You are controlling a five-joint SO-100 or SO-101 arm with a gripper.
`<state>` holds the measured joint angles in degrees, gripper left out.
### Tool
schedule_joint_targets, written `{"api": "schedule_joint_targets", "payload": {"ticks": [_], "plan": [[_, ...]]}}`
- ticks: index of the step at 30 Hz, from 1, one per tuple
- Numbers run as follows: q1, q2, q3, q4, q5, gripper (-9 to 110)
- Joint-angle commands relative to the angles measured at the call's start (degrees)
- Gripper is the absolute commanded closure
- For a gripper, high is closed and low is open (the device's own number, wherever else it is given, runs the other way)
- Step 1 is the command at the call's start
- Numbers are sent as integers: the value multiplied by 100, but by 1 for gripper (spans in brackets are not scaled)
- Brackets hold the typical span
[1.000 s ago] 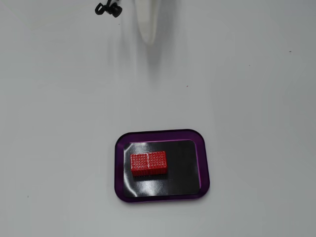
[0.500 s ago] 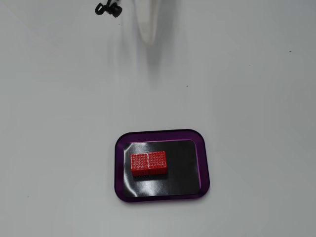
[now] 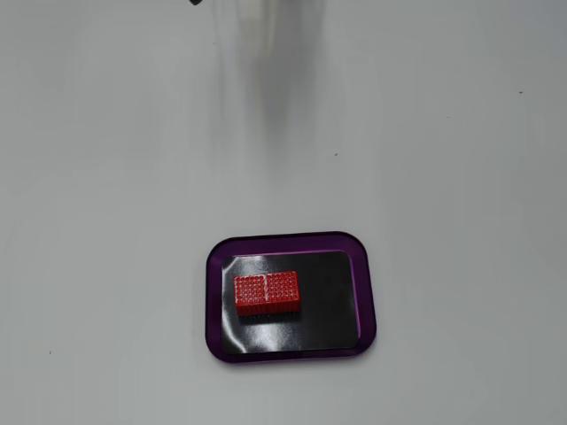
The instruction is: Remove the cube from the box.
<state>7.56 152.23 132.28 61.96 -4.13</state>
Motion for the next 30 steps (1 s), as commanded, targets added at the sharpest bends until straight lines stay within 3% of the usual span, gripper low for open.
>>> {"api": "schedule_joint_targets", "payload": {"ticks": [1, 8, 15, 21, 30], "plan": [[26, -1239, -1687, 114, -26, 101], [-35, -4737, -4500, 1063, -237, 100], [-35, -7506, -6926, 1986, -334, 86], [-35, -8552, -8112, 2074, -343, 77], [-35, -9229, -8358, 2004, -352, 76]]}}
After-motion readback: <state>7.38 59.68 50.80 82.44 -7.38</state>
